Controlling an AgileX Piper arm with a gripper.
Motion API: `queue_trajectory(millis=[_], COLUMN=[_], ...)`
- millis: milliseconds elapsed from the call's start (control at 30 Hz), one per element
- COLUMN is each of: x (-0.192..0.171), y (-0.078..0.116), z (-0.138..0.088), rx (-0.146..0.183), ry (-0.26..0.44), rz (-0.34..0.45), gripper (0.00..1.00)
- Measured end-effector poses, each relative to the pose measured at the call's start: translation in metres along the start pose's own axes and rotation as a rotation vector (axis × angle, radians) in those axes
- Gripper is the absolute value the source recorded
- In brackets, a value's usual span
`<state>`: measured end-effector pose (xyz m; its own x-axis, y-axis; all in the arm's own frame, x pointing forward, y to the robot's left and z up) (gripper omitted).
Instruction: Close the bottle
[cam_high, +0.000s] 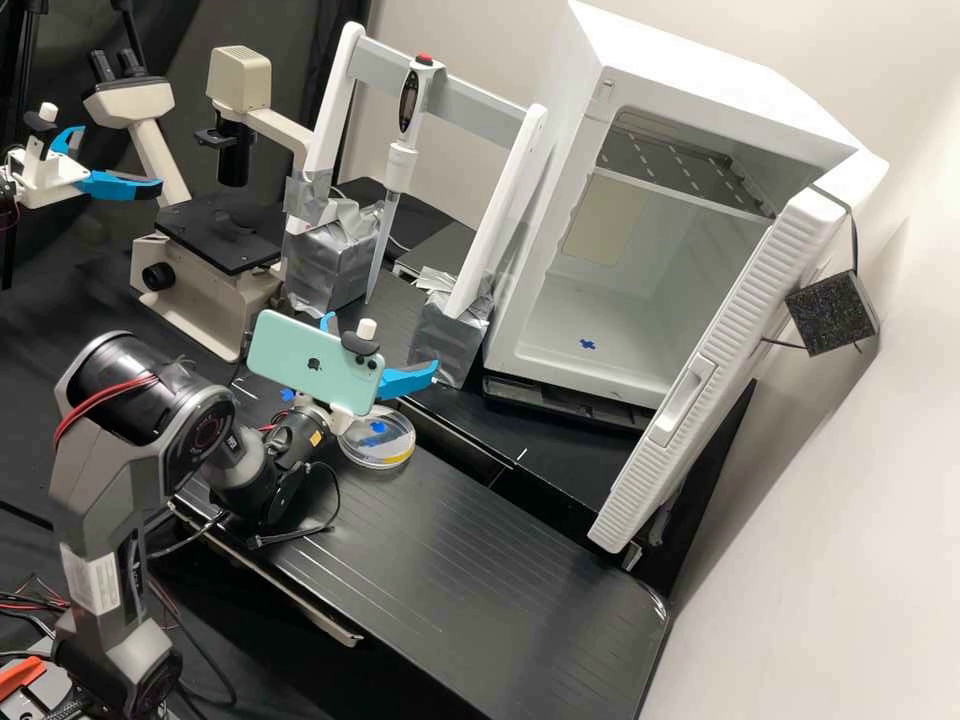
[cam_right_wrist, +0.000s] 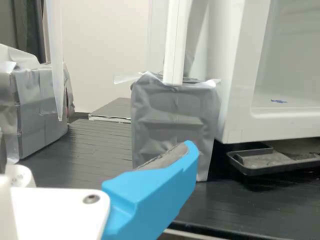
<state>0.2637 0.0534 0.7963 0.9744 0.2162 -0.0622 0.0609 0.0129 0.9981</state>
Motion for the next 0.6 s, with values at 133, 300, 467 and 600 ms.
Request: queue_trajectory(millis=[133, 300, 467, 600], x=[0.0003, 0.0007, 0.0000, 0.0011], y=[0.0003, -0.0005, -0.0015, 0.0004], z=[0.0007, 0.0020, 0.0017, -0.0008], rx=[-0.009, -0.017, -0.014, -0.040], ry=[-0.001, -0.003, -0.004, -0.003], rz=[0.010, 0.012, 0.011, 0.016], gripper=[1.00, 1.00, 1.00, 1.00])
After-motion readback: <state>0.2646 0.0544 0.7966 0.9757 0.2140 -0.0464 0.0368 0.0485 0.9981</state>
